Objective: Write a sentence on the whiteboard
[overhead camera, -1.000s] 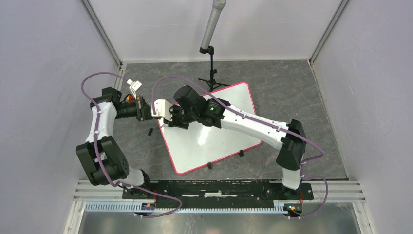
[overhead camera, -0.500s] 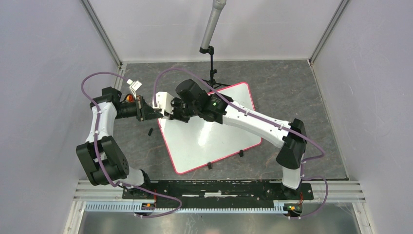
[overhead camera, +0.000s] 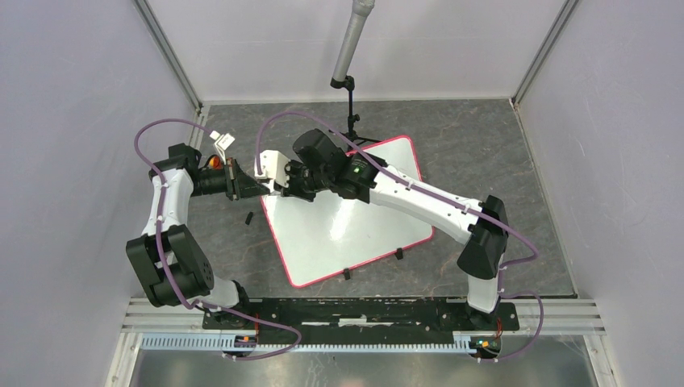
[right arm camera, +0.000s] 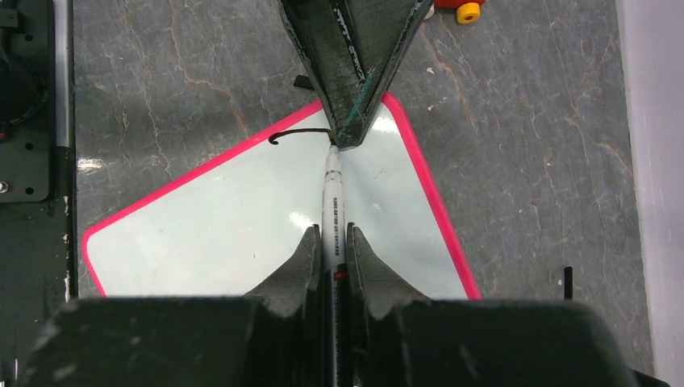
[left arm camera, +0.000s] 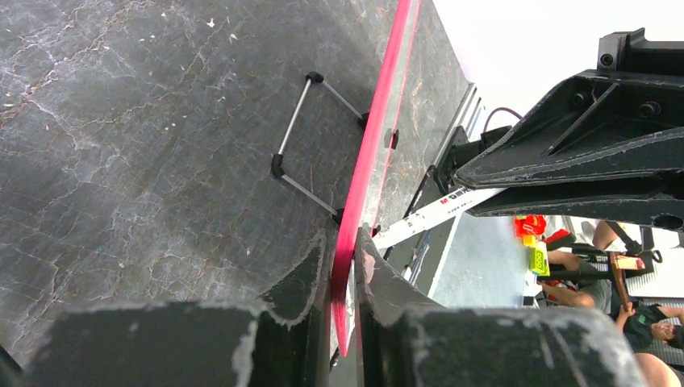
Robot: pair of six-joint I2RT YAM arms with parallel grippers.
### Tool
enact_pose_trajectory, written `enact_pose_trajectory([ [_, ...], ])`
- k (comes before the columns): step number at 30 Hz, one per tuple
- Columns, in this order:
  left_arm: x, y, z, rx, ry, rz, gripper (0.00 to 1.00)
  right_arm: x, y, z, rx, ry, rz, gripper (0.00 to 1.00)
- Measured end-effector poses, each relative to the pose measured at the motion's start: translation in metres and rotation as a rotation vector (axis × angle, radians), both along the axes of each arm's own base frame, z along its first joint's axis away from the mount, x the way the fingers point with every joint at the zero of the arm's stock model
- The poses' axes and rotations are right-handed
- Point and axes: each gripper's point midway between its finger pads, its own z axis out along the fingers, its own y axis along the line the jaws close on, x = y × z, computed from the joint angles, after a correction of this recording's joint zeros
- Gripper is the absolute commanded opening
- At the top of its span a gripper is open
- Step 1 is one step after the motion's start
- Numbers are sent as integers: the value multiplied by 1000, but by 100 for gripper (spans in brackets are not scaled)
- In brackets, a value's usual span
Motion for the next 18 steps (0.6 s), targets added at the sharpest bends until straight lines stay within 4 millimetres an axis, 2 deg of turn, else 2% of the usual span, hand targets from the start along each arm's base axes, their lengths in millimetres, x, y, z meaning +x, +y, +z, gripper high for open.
enact_pose_trajectory([
  [5, 0, 0, -1, 4, 2, 1, 3, -1, 0, -4, -3, 6, 6, 0],
  [14, 0, 1, -1, 7, 2, 1, 3, -24, -7, -27, -43, 51, 53, 0],
  [18, 0, 0, -1, 5, 3, 0, 3, -28, -7, -29, -50, 54, 60, 0],
])
